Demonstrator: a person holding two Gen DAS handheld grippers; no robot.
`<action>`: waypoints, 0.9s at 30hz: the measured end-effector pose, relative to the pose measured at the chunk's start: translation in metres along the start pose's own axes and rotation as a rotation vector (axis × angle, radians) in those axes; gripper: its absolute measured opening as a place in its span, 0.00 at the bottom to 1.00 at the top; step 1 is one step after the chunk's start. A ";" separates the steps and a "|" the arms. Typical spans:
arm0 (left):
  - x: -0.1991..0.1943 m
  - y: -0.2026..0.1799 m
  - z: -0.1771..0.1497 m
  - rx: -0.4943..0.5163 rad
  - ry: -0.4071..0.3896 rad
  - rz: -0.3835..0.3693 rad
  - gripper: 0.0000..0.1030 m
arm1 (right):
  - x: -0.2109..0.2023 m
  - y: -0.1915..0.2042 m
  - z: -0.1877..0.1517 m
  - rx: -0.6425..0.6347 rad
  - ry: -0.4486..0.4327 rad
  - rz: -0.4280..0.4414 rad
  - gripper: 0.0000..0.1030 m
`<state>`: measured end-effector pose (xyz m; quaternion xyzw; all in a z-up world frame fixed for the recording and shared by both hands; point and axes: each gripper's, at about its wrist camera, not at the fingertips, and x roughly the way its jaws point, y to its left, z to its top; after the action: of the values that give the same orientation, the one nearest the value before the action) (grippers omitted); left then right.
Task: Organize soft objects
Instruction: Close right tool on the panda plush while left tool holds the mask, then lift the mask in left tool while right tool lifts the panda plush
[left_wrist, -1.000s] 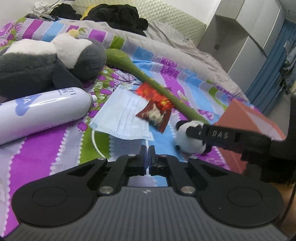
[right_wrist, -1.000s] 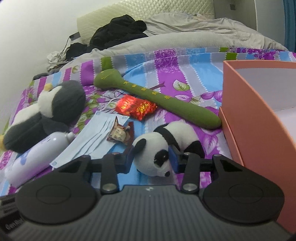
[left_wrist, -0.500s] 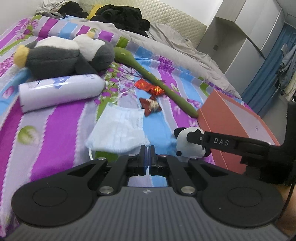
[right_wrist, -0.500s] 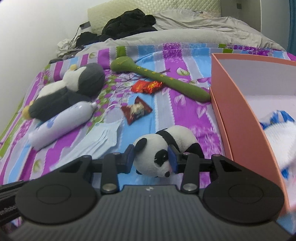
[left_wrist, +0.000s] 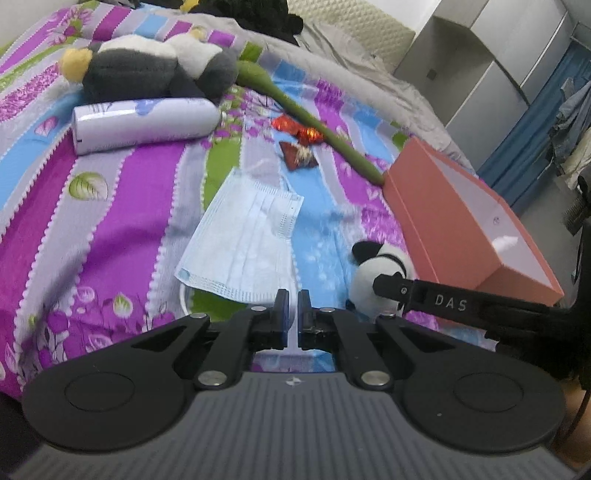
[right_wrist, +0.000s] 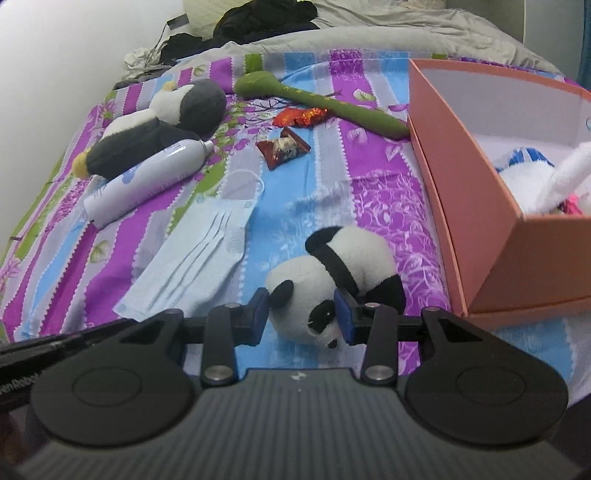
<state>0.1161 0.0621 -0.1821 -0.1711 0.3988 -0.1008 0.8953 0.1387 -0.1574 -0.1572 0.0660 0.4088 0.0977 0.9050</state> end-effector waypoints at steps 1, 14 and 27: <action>0.000 0.000 -0.001 0.008 0.007 0.007 0.11 | -0.001 0.001 -0.002 -0.004 -0.002 -0.002 0.42; 0.023 0.009 0.015 0.081 0.016 0.033 0.68 | 0.009 -0.004 0.002 0.107 0.041 -0.022 0.61; 0.085 0.014 0.021 0.225 0.086 0.143 0.72 | 0.035 -0.018 0.017 0.256 0.114 0.027 0.64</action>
<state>0.1882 0.0525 -0.2321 -0.0361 0.4342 -0.0881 0.8958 0.1764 -0.1679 -0.1747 0.1808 0.4677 0.0607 0.8631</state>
